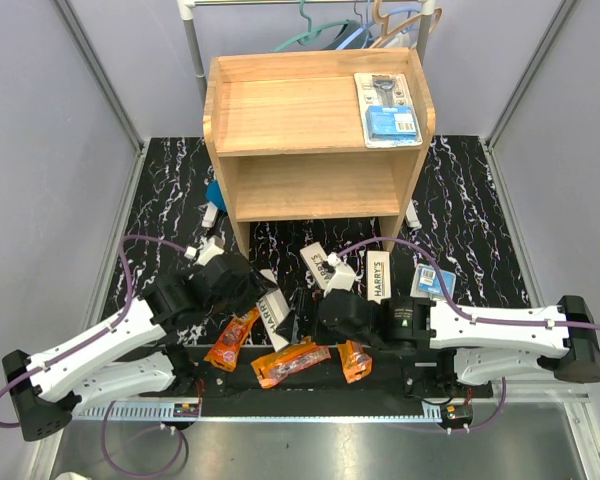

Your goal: Place and organize the shaving razors onto the shelf

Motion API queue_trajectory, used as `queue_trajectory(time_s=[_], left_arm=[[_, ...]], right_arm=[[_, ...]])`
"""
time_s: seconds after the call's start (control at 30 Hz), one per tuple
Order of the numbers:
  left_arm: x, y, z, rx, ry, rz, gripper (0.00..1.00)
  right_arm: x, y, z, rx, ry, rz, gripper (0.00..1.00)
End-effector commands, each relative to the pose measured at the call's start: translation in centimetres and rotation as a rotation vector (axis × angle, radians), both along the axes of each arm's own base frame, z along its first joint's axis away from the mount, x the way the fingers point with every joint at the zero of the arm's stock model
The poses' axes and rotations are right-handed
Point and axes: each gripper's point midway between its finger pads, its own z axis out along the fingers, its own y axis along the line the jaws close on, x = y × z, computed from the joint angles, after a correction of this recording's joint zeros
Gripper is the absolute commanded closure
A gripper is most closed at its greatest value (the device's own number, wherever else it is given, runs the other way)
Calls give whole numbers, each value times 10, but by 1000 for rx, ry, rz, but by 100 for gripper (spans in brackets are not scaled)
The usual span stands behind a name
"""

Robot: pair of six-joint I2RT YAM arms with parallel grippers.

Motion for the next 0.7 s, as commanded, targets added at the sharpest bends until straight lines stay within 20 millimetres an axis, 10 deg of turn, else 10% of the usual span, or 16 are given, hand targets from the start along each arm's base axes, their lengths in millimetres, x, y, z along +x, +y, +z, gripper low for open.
queue_trajectory(time_s=[0.0,0.67], left_arm=[[15,-9,19,-70,-70,39,100],[9,-41,16,-203,-45,-49,100]], right_arm=[[6,6,15,85,-12,-52,9],[15,-10,-8,97,-21,-127,38]])
